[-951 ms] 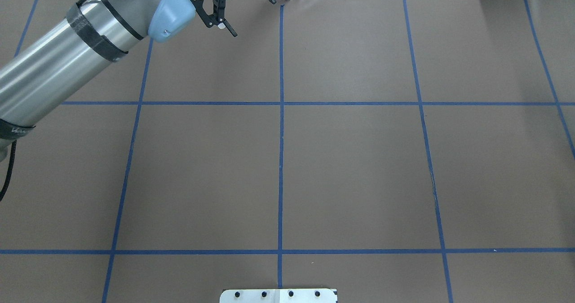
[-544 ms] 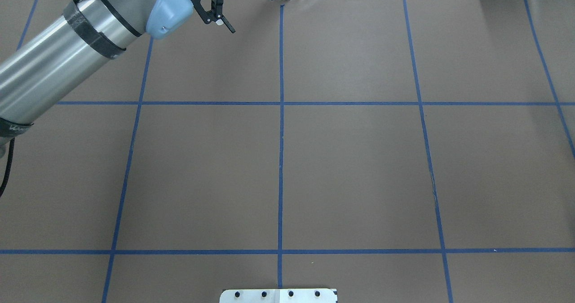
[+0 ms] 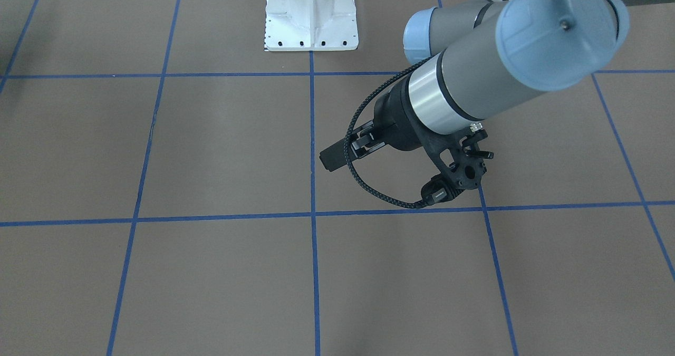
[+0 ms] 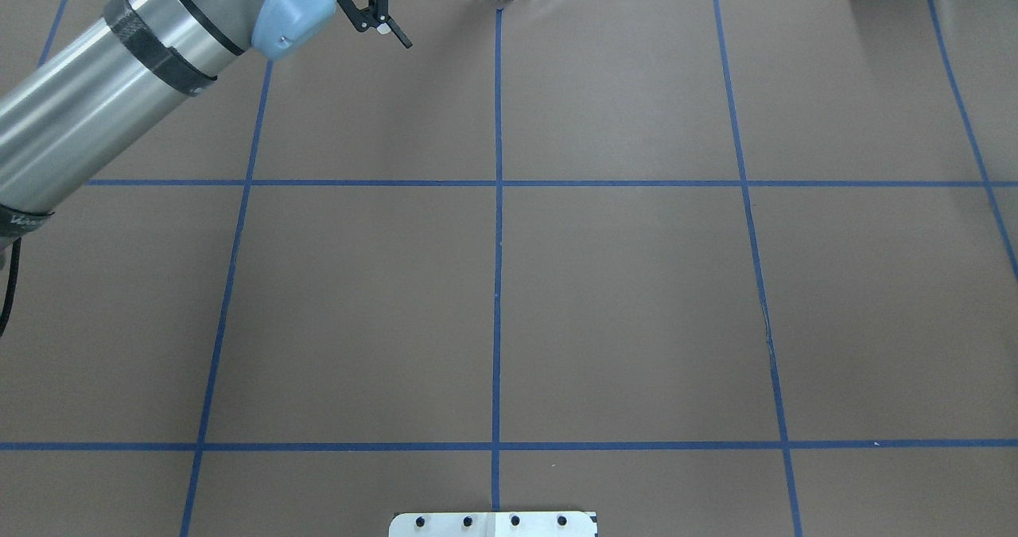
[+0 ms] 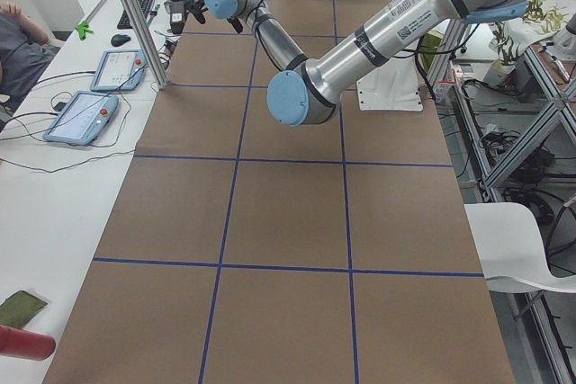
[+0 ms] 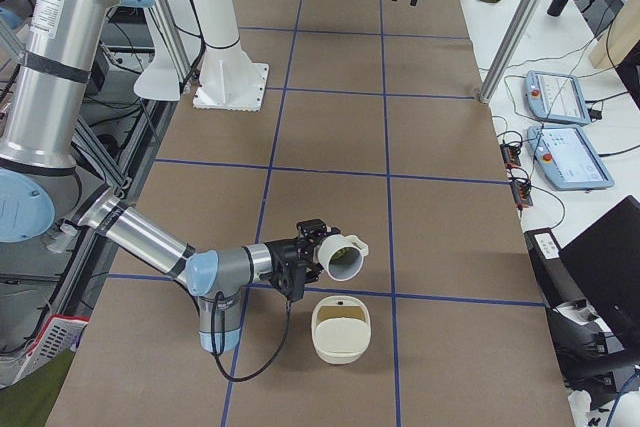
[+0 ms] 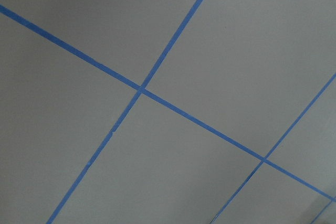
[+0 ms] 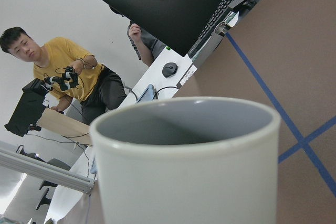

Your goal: Left arm hands cup to right arm to dump lemon

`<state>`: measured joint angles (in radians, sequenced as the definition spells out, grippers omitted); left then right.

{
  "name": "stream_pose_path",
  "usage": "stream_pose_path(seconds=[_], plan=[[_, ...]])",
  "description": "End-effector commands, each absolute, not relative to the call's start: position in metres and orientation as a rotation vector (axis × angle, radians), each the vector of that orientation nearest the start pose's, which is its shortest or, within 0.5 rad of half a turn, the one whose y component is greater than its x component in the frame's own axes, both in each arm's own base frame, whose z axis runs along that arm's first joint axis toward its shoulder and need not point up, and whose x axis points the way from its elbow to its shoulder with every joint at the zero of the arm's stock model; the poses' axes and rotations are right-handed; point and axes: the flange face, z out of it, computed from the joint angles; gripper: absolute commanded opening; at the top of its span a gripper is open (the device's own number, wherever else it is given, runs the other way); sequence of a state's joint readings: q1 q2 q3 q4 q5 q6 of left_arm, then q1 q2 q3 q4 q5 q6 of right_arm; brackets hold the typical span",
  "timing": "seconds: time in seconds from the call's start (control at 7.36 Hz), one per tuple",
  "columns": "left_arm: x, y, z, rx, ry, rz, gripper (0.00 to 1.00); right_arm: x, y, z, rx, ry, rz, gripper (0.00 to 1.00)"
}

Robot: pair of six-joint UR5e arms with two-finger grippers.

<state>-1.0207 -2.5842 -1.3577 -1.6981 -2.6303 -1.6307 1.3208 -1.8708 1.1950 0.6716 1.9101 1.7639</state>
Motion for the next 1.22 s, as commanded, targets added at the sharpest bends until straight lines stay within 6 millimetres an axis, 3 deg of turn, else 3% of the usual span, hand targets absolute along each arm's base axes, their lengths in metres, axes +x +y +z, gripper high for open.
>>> stream_pose_path(seconds=[0.0, 0.27, 0.82, 1.09], plan=[[0.341, -0.652, 0.053, -0.444, 1.190, -0.456, 1.00, 0.038, -0.295, 0.715, 0.551, -1.603, 1.046, 0.00], [0.340, -0.654, 0.053, -0.423, 1.187, -0.462, 1.00, 0.045, -0.307, 0.707, 0.418, -1.755, 1.206, 0.00], [0.330, -0.662, 0.056, -0.392, 1.192, -0.451, 1.00, 0.056, -0.310, 0.706, 0.244, -1.897, 1.389, 0.00], [0.330, -0.663, 0.057, -0.374, 1.187, -0.462, 1.00, 0.062, -0.308, 0.716, 0.180, -1.980, 1.471, 0.00]])
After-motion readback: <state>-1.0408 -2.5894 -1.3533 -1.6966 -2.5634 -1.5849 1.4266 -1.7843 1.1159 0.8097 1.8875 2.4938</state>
